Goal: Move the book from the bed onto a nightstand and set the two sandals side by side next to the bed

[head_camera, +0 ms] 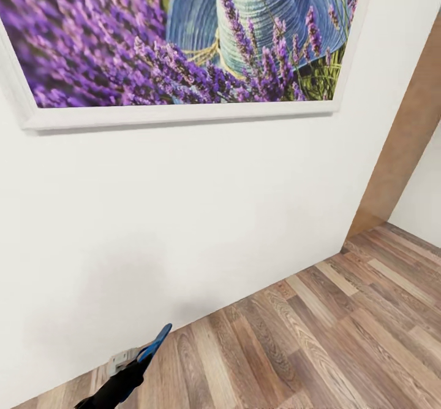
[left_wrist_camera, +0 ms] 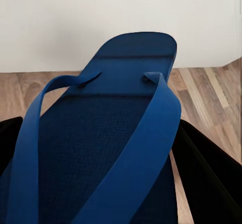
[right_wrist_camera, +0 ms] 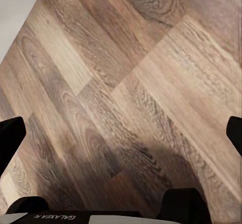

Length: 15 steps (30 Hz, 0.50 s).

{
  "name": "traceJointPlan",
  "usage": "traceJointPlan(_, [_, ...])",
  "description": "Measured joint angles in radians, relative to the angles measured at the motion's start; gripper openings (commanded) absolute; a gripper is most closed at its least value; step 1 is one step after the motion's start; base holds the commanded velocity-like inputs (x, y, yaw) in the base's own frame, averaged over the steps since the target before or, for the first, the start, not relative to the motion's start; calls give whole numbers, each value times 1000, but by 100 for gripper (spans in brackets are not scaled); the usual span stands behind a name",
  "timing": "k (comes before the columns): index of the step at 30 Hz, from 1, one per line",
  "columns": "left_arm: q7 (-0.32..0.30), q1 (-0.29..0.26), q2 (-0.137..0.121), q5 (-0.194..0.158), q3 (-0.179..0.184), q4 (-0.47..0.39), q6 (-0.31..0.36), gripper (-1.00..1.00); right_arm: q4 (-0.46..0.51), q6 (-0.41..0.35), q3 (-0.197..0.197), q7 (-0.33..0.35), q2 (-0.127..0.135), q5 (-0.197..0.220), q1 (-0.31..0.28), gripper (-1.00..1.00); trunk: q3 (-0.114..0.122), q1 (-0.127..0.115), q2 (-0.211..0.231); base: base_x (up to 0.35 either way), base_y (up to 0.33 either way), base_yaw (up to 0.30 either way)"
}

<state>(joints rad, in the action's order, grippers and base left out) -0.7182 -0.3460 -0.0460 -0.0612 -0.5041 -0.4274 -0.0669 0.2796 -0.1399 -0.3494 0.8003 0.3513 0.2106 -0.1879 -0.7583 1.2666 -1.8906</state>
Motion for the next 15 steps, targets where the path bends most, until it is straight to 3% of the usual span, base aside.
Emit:
traceJointPlan(11, [-1,0,-1,0,-1,0,0,-100,0,0,0,0,0,0,0,100,0,0,0,5,2,-293])
traceJointPlan(15, [-2,0,-1,0,-2,-1,0,-100,0,0,0,0,0,0,0,100,0,0,0,146,89,-291])
